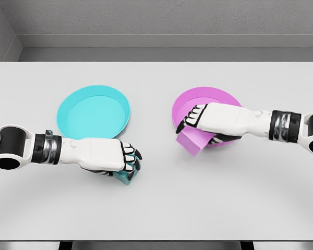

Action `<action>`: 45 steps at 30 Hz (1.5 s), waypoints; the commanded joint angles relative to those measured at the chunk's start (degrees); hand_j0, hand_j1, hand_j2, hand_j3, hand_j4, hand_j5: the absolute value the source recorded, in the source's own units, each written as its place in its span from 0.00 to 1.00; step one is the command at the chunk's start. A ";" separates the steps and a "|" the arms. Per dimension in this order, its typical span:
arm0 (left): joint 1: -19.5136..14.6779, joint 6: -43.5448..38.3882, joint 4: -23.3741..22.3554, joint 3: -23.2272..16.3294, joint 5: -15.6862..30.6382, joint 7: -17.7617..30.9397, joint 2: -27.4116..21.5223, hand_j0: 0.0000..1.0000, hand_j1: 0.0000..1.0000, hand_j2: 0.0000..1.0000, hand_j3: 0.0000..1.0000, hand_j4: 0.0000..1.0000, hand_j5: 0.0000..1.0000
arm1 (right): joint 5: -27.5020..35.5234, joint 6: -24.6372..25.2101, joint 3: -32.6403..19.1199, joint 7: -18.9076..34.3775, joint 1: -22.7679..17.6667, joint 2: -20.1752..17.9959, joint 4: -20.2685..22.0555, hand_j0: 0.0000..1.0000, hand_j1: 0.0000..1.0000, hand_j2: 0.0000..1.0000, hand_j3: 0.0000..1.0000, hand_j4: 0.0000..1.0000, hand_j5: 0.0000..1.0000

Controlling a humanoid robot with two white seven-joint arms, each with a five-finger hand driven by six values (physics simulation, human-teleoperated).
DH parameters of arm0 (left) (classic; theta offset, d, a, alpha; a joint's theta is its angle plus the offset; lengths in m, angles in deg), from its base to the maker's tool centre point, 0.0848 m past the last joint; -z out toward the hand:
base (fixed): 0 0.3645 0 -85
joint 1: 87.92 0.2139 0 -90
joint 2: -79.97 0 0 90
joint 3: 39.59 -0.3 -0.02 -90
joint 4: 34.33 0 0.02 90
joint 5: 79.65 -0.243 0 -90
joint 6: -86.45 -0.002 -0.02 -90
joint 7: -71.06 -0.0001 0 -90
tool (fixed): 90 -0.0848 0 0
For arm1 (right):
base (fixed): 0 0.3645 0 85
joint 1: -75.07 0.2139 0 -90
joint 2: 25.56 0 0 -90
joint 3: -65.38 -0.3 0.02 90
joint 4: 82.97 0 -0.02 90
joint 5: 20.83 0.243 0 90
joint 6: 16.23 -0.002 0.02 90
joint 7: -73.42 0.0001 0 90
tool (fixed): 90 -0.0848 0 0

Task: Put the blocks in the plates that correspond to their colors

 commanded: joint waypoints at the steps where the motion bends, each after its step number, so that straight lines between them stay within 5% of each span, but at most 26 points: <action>1: 0.00 -0.08 0.00 0.32 0.40 -0.29 -0.40 0.43 0.43 0.43 0.43 0.43 0.43 | 0.65 0.94 -2.88 0.38 0.00 -0.23 -0.07 0.41 0.41 0.41 0.41 0.41 0.41; 5: -0.70 -0.08 0.00 0.50 0.58 -0.38 -0.67 0.37 0.37 0.37 0.37 0.37 0.37 | 0.65 4.19 -4.02 0.38 0.18 -0.15 -0.16 0.41 0.41 0.41 0.41 0.41 0.41; 12: -2.46 -0.08 0.08 0.94 2.51 -0.47 -0.58 0.35 0.35 0.35 0.35 0.35 0.35 | 0.56 20.10 -4.11 0.38 0.26 -0.06 -0.25 0.41 0.41 0.41 0.41 0.41 0.41; 20: -1.76 -0.08 -0.09 7.09 4.53 -0.47 -0.75 0.33 0.33 0.33 0.33 0.33 0.33 | 0.56 21.51 -4.02 0.29 0.18 0.12 -0.51 0.43 0.43 0.43 0.43 0.43 0.43; 21: -1.84 -0.08 -0.36 7.62 4.45 -0.47 -0.75 0.33 0.33 0.33 0.33 0.33 0.33 | 0.65 21.60 -3.93 0.20 0.18 0.03 -0.51 0.48 0.48 0.48 0.48 0.48 0.48; 22: -1.85 -0.08 -1.15 7.71 4.45 -0.47 -0.67 0.33 0.33 0.33 0.33 0.33 0.33 | 0.65 22.82 -4.02 -0.33 0.18 0.03 -0.43 0.87 0.87 0.87 0.87 0.87 0.87; 23: -1.76 -0.08 -2.11 9.20 4.45 -0.47 -0.49 0.33 0.33 0.33 0.33 0.33 0.33 | 0.65 26.17 -3.93 -0.41 0.09 0.12 -0.07 1.00 1.00 1.00 1.00 1.00 1.00; 34: -1.76 -0.08 -17.84 14.03 1.46 -0.03 5.31 0.34 0.34 0.34 0.34 0.34 0.34 | 0.56 26.08 -4.37 -0.33 0.26 -0.06 -0.07 1.00 1.00 1.00 1.00 1.00 1.00; 40: -2.11 -0.08 -22.77 15.35 -2.76 0.23 6.98 0.35 0.35 0.35 0.35 0.35 0.35 | 0.83 23.71 -19.40 -0.33 -5.45 -8.58 -0.69 1.00 1.00 1.00 1.00 1.00 1.00; 42: -2.11 -0.08 -22.77 15.35 -3.02 0.32 6.98 0.48 0.48 0.48 0.48 0.48 0.48 | 0.74 22.57 -21.77 -0.33 -7.56 -9.02 -0.60 1.00 1.00 1.00 1.00 1.00 1.00; 45: -2.20 -0.08 -22.68 15.44 -3.46 0.32 6.98 1.00 1.00 1.00 1.00 1.00 1.00 | 0.83 15.46 -21.77 0.02 -9.84 -9.02 -0.16 1.00 1.00 1.00 1.00 1.00 1.00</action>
